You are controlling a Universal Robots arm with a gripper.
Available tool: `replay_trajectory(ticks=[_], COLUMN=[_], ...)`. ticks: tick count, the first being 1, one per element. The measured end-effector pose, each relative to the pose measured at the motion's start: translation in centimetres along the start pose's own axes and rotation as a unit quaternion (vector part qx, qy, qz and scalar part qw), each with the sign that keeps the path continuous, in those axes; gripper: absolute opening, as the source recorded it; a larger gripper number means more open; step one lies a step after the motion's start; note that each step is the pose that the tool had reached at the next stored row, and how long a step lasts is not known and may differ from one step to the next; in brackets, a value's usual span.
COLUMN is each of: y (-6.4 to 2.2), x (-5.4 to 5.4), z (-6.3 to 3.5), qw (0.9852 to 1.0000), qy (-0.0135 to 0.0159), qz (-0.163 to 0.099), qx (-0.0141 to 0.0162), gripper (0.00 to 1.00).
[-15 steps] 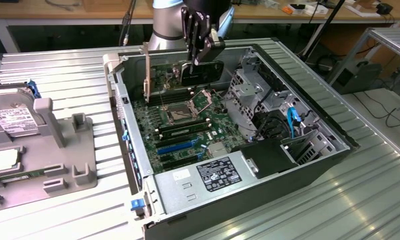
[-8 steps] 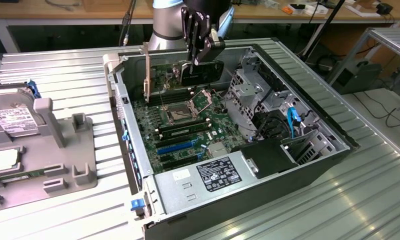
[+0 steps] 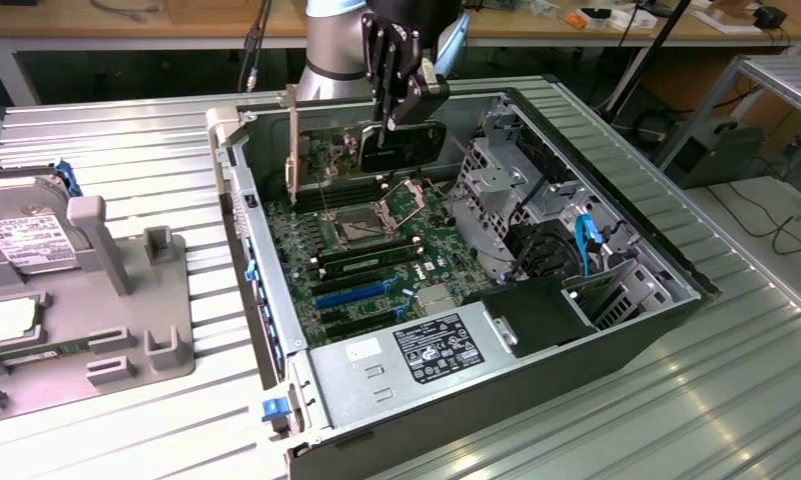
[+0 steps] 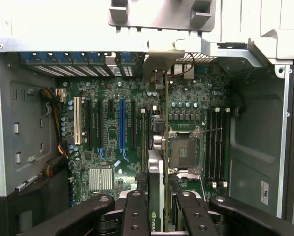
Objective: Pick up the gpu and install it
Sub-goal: 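Insert the gpu into the slot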
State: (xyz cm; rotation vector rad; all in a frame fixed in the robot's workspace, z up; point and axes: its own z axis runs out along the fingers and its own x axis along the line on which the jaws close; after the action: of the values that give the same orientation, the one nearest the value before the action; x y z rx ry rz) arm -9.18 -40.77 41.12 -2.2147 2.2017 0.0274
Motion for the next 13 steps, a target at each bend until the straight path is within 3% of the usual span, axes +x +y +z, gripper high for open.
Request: replay_trajectory(ticks=[10, 13], y=[0.01, 0.02], x=[1.4, 2.5], z=[0.01, 0.00], qw=[1.0000, 1.0000], qy=[-0.0001, 0.0000], qz=[0.000, 0.000], qx=[0.0000, 0.0000], gripper=[0.27, 0.27])
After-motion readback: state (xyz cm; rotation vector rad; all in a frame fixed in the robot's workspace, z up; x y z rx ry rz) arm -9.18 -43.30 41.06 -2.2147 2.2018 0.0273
